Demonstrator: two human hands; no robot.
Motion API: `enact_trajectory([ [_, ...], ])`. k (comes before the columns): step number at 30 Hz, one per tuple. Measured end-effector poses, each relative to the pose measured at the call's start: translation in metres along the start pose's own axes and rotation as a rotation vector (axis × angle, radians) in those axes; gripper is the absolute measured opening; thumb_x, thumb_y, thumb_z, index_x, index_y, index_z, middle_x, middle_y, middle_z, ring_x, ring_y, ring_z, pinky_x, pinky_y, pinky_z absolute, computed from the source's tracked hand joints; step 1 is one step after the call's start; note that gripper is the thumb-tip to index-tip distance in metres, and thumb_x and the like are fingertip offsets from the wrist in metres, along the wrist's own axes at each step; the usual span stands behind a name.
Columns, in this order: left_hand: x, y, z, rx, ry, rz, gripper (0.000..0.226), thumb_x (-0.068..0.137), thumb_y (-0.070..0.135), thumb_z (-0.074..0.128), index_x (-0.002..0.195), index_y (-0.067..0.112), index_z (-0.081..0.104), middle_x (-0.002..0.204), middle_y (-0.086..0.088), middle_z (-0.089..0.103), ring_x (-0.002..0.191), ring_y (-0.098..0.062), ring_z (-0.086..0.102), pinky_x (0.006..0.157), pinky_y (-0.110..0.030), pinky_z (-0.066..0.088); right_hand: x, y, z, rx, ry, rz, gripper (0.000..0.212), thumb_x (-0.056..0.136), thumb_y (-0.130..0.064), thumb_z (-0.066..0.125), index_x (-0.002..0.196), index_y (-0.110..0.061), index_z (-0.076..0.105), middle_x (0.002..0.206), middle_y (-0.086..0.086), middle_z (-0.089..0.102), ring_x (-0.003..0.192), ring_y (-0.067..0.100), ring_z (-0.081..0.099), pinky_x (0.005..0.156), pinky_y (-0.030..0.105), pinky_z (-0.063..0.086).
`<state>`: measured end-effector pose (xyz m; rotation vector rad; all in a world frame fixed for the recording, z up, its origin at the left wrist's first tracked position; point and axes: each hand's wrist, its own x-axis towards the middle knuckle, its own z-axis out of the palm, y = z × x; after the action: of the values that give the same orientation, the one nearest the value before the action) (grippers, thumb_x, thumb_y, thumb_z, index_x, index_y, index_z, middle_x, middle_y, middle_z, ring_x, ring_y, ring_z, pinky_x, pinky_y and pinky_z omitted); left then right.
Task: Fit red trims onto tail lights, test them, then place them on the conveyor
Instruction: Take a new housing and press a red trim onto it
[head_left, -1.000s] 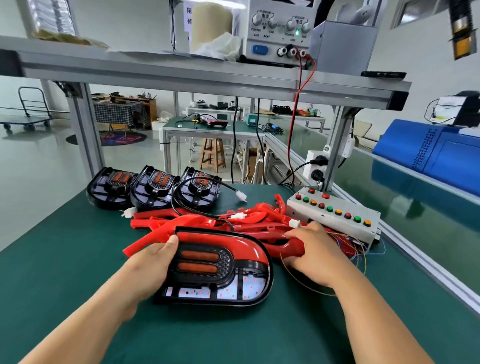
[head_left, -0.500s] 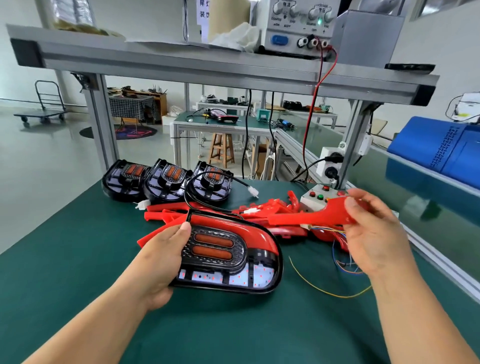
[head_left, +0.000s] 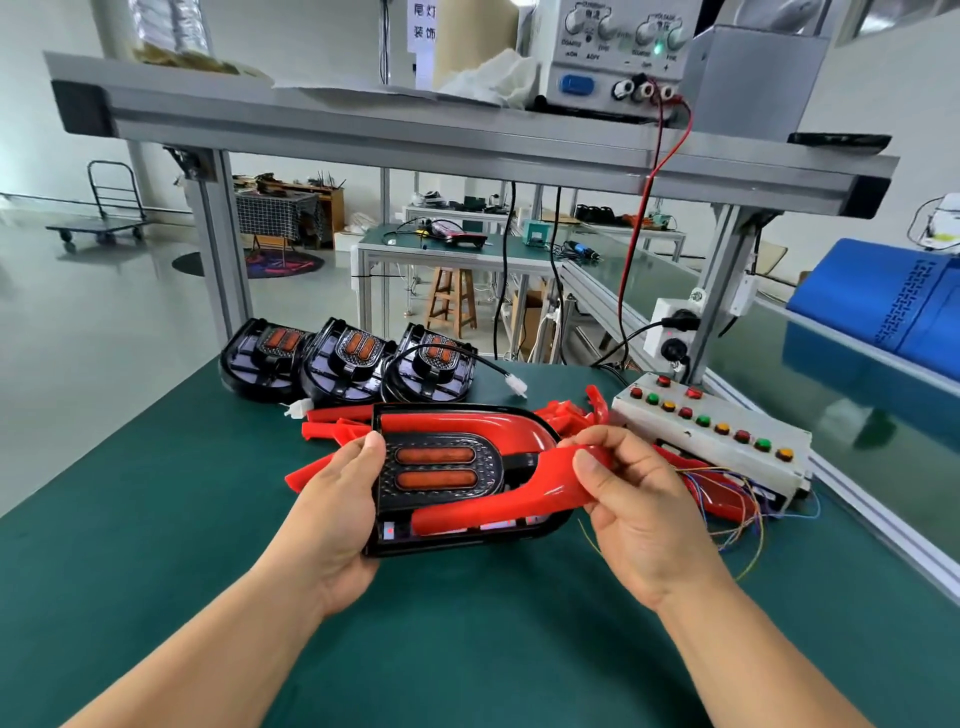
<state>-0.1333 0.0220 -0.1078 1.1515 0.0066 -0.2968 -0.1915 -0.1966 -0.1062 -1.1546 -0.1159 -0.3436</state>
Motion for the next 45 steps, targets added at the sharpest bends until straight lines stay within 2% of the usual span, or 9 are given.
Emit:
enact_trajectory([
  [7, 0.001, -0.001, 0.001, -0.026, 0.015, -0.01, 0.039, 0.105, 0.04, 0.037, 0.118, 0.015, 0.065, 0.104, -0.016, 0.074, 0.091, -0.036, 0.073, 0.065, -0.049, 0.06, -0.005, 0.003, -0.002, -0.716, 0.019, -0.192, 0.02, 0.082, -0.021, 0.078, 0.091, -0.036, 0.07, 0.093, -0.006, 0.069, 0.083, 0.009, 0.06, 0.077, 0.021, 0.048],
  [12, 0.002, -0.003, 0.002, -0.01, 0.015, 0.037, 0.033, 0.103, 0.041, 0.041, 0.116, 0.023, 0.066, 0.109, -0.009, 0.074, 0.097, -0.031, 0.072, 0.086, -0.057, 0.056, -0.009, 0.005, 0.006, -0.878, 0.031, -0.217, 0.021, 0.082, -0.021, 0.077, 0.089, -0.038, 0.068, 0.102, -0.011, 0.06, 0.098, 0.002, 0.056, 0.085, 0.014, 0.041],
  [18, 0.0, -0.003, 0.005, -0.002, -0.003, 0.109, 0.03, 0.104, 0.039, 0.041, 0.114, 0.024, 0.065, 0.105, -0.008, 0.075, 0.091, -0.029, 0.074, 0.065, -0.046, 0.06, -0.01, 0.004, 0.007, -0.934, 0.049, -0.167, 0.022, 0.081, -0.023, 0.078, 0.084, -0.042, 0.068, 0.106, -0.009, 0.05, 0.104, -0.01, 0.044, 0.085, -0.001, 0.028],
  [22, 0.0, -0.003, 0.004, 0.027, -0.016, 0.158, 0.028, 0.104, 0.04, 0.041, 0.115, 0.029, 0.064, 0.105, -0.007, 0.075, 0.091, -0.029, 0.074, 0.064, -0.045, 0.059, -0.009, 0.006, 0.006, -0.873, 0.039, -0.079, 0.026, 0.081, -0.023, 0.078, 0.079, -0.046, 0.066, 0.112, -0.011, 0.046, 0.108, -0.01, 0.043, 0.092, 0.007, 0.031],
  [26, -0.002, -0.002, 0.005, 0.033, -0.037, 0.195, 0.029, 0.104, 0.042, 0.039, 0.108, 0.031, 0.066, 0.105, -0.007, 0.075, 0.092, -0.028, 0.074, 0.064, -0.045, 0.059, -0.008, 0.011, 0.01, -0.487, 0.114, 0.051, 0.034, 0.073, -0.021, 0.081, 0.092, -0.037, 0.057, 0.118, 0.008, 0.054, 0.104, 0.018, 0.056, 0.095, 0.038, 0.05],
  [29, -0.002, -0.001, 0.005, 0.018, -0.055, 0.2, 0.03, 0.103, 0.043, 0.039, 0.111, 0.032, 0.066, 0.108, -0.007, 0.074, 0.095, -0.029, 0.073, 0.066, -0.047, 0.059, -0.004, 0.011, 0.009, -0.105, 0.115, 0.215, 0.064, 0.062, -0.018, 0.079, 0.119, -0.027, 0.052, 0.112, 0.008, 0.066, 0.095, 0.021, 0.068, 0.077, 0.035, 0.057],
  [31, -0.003, 0.0, 0.005, 0.015, -0.069, 0.187, 0.031, 0.103, 0.044, 0.039, 0.113, 0.032, 0.066, 0.11, -0.007, 0.074, 0.097, -0.03, 0.073, 0.07, -0.052, 0.059, -0.003, 0.007, 0.01, 0.052, 0.023, 0.327, 0.058, 0.066, -0.012, 0.075, 0.121, -0.017, 0.057, 0.108, 0.012, 0.072, 0.088, 0.023, 0.072, 0.067, 0.033, 0.059],
  [40, -0.005, 0.002, 0.002, 0.101, -0.366, 0.142, 0.055, 0.086, 0.055, 0.058, 0.135, 0.03, 0.052, 0.128, -0.008, 0.066, 0.116, -0.028, 0.065, 0.089, -0.046, 0.057, -0.002, 0.008, 0.001, 0.119, -0.047, 0.355, 0.039, 0.071, -0.008, 0.068, 0.11, -0.01, 0.064, 0.103, 0.018, 0.073, 0.084, 0.029, 0.073, 0.069, 0.04, 0.062],
  [45, -0.006, 0.002, -0.011, 0.29, -0.52, 0.109, 0.065, 0.079, 0.028, 0.07, 0.132, 0.051, 0.042, 0.13, 0.007, 0.064, 0.116, -0.018, 0.064, 0.083, -0.031, 0.057, -0.001, 0.008, -0.002, 0.109, -0.053, 0.341, 0.039, 0.073, -0.009, 0.068, 0.112, -0.012, 0.064, 0.109, 0.02, 0.071, 0.09, 0.032, 0.072, 0.071, 0.041, 0.061],
])
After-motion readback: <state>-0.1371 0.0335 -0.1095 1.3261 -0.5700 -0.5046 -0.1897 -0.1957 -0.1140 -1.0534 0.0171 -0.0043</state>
